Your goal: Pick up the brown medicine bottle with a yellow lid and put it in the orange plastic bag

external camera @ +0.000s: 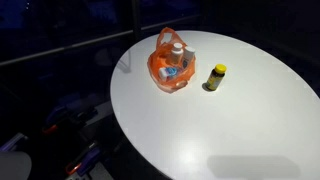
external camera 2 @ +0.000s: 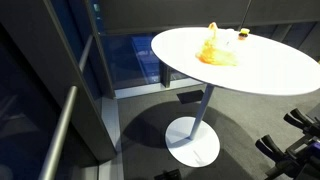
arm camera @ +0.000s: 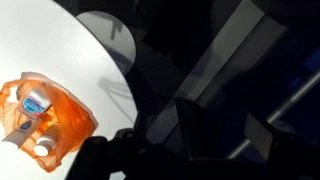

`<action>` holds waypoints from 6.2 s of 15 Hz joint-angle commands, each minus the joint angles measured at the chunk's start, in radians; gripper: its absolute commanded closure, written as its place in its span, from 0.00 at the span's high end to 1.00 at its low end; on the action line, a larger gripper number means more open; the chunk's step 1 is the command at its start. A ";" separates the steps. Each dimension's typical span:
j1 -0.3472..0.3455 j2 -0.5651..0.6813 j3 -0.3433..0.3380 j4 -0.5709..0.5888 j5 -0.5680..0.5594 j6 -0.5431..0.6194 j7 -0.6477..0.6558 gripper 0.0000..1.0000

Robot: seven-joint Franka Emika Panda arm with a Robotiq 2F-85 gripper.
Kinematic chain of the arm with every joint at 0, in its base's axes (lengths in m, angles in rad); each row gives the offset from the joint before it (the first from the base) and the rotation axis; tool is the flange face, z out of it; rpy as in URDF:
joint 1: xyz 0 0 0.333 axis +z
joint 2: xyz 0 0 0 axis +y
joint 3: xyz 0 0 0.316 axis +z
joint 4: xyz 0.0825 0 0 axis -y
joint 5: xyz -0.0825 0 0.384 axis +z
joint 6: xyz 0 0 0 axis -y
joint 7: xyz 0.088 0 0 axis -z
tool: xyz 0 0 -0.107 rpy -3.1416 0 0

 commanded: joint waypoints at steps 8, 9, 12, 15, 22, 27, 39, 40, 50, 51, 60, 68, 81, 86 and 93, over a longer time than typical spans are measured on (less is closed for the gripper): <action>-0.029 0.023 0.003 0.039 -0.054 0.002 0.007 1.00; -0.040 0.030 0.004 0.049 -0.075 0.006 0.010 1.00; -0.090 0.070 -0.003 0.098 -0.150 0.030 0.019 1.00; -0.148 0.126 -0.019 0.152 -0.215 0.057 0.032 1.00; -0.246 0.320 -0.075 0.308 -0.304 0.068 0.082 1.00; -0.285 0.466 -0.117 0.397 -0.371 0.077 0.154 1.00; -0.300 0.779 -0.289 0.533 -0.424 0.208 0.204 1.00; -0.301 0.802 -0.302 0.541 -0.427 0.228 0.205 1.00; -0.291 0.877 -0.358 0.550 -0.403 0.267 0.185 1.00; -0.290 0.877 -0.357 0.550 -0.403 0.267 0.185 1.00; -0.296 0.985 -0.420 0.619 -0.417 0.328 0.364 1.00; -0.304 1.168 -0.477 0.720 -0.363 0.415 0.417 1.00; -0.309 1.391 -0.560 0.915 -0.333 0.421 0.476 1.00; -0.302 1.422 -0.578 0.947 -0.339 0.413 0.499 0.60; -0.274 1.337 -0.576 0.897 -0.351 0.424 0.490 0.19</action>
